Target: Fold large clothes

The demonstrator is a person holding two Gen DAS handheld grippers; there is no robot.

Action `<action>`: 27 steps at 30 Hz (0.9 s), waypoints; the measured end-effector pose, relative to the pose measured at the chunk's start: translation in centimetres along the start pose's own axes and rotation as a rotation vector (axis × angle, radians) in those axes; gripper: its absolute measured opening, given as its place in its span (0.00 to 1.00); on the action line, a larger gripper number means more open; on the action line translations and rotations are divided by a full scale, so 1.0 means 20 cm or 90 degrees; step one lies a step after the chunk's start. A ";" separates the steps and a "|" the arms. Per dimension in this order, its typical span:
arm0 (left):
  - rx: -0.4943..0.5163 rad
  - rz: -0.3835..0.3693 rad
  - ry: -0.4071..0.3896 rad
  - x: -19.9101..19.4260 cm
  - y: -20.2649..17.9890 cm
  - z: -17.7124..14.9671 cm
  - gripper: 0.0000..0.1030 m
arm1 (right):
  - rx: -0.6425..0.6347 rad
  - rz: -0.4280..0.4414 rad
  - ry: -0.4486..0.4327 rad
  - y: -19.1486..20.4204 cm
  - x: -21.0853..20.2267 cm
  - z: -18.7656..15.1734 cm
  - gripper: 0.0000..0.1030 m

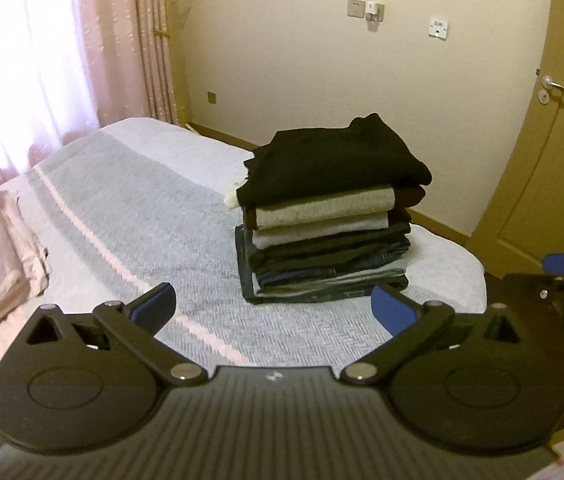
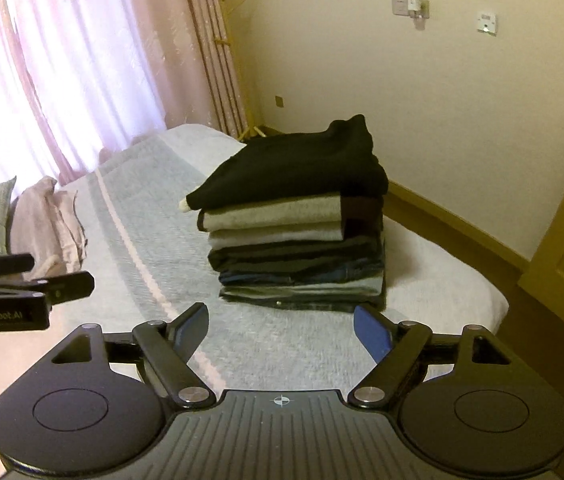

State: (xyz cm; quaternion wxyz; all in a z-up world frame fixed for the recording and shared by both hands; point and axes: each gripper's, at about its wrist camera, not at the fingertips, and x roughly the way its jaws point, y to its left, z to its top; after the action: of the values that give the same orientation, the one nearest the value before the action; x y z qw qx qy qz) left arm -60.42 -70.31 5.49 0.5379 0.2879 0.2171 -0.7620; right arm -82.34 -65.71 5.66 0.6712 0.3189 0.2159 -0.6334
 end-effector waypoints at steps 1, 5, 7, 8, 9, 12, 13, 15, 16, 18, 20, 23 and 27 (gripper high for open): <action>-0.005 0.002 0.000 -0.02 0.00 -0.01 0.99 | 0.001 0.000 -0.002 0.01 -0.03 -0.01 0.75; -0.023 0.003 -0.002 -0.09 0.00 -0.04 0.99 | 0.003 -0.006 -0.002 0.03 -0.09 -0.06 0.75; -0.026 0.002 -0.002 -0.11 -0.01 -0.05 0.99 | 0.004 -0.008 -0.002 0.04 -0.12 -0.08 0.75; -0.027 -0.001 -0.002 -0.12 -0.01 -0.06 0.99 | 0.004 -0.008 -0.001 0.05 -0.13 -0.09 0.75; -0.027 -0.002 -0.002 -0.13 -0.01 -0.06 0.99 | 0.003 -0.007 0.000 0.05 -0.14 -0.10 0.76; -0.025 -0.005 -0.004 -0.16 -0.02 -0.07 0.99 | 0.002 -0.008 0.003 0.07 -0.16 -0.12 0.76; -0.025 -0.004 -0.006 -0.16 -0.02 -0.07 0.99 | 0.003 -0.008 0.003 0.08 -0.17 -0.13 0.76; -0.024 -0.004 -0.006 -0.16 -0.03 -0.07 0.99 | 0.007 -0.008 0.005 0.08 -0.17 -0.15 0.76; -0.025 -0.004 -0.005 -0.17 -0.03 -0.08 0.99 | 0.006 -0.006 0.007 0.09 -0.17 -0.15 0.76; -0.024 -0.004 -0.003 -0.17 -0.03 -0.09 0.99 | 0.006 -0.008 0.009 0.09 -0.18 -0.17 0.76; -0.024 -0.003 0.000 -0.17 -0.04 -0.09 0.99 | 0.008 -0.008 0.011 0.09 -0.18 -0.18 0.76; -0.025 0.000 0.005 -0.16 -0.04 -0.10 0.99 | 0.011 -0.011 0.015 0.08 -0.18 -0.19 0.76; -0.032 0.002 0.000 -0.17 -0.05 -0.12 0.99 | 0.010 -0.011 0.015 0.08 -0.19 -0.20 0.76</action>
State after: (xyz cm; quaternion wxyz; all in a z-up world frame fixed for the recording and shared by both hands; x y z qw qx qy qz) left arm -60.03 -66.14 6.07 0.5461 0.2748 0.2356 -0.7555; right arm -80.74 -60.17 5.76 0.6603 0.3300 0.2216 -0.6372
